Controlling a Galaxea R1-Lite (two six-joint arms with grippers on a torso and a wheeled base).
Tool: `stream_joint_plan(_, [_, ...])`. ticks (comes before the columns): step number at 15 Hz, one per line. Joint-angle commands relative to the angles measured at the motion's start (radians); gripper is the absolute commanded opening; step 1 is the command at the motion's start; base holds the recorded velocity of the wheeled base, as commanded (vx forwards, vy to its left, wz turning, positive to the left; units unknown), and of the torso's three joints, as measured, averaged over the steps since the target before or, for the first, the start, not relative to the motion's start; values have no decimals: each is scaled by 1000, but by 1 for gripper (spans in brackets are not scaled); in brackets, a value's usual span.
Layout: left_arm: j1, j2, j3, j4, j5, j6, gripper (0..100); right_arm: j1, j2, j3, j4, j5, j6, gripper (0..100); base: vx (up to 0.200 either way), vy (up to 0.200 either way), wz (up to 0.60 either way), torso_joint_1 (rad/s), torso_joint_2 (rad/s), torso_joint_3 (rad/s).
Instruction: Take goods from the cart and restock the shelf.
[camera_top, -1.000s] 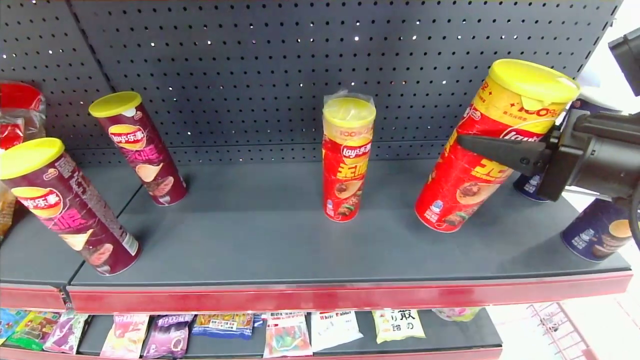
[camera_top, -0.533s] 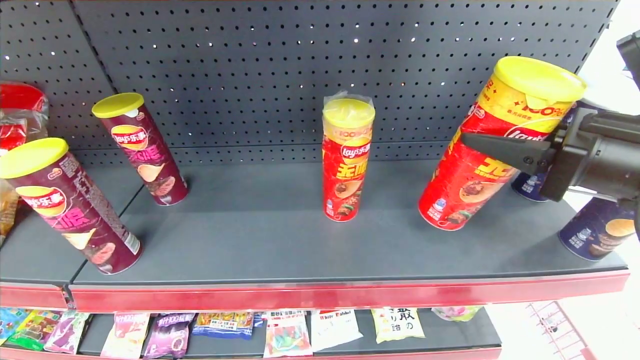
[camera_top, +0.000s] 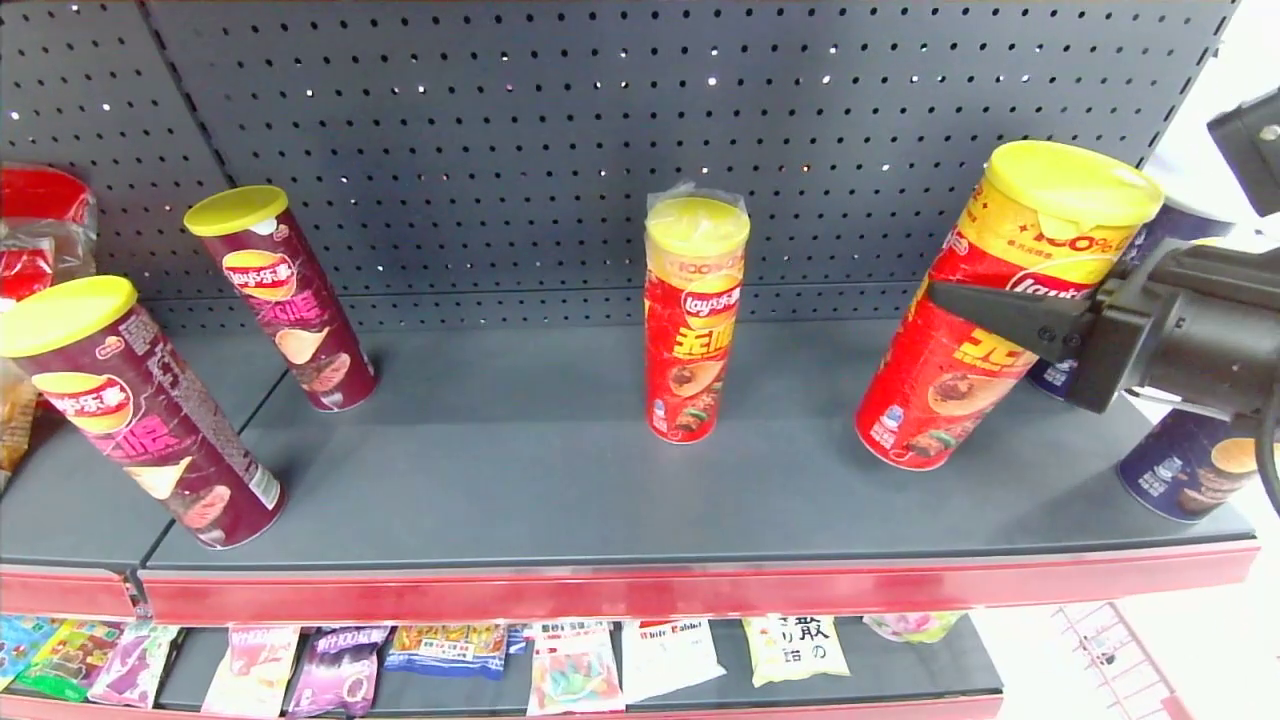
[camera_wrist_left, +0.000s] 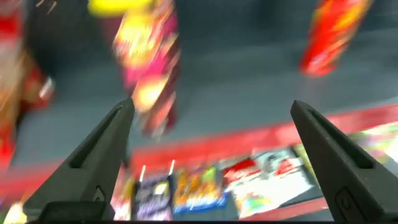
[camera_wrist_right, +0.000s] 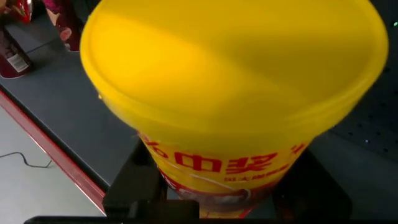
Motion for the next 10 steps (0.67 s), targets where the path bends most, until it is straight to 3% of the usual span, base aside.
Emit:
stream_joint_plan(1, [-107,535,-299,-12,-281,125,100,1,4,7,-2,-2,0,0,0,0,0,0,0,0])
stream_joint_plan(3, [-252,713,-333,-85,-307,132,100,-1,11,-10,-2,-5,0,0,0,0,0,0,0,0])
stream_joint_plan(5, [-330,887,-418,-144,-338,111,100,-6,27,-25,-2,-8,0,0,0,0,0,0,0,0])
stream_joint_plan(7, [-351,1036,-521,-147,-414,98,100,-7,47,-52,-2,-11,0,0,0,0,0,0,0,0])
stream_joint_plan(10, [-380,1178,-635,-148,-393,102,100,-6,74,-92,-2,-28,0,0,0,0,0,0,0,0])
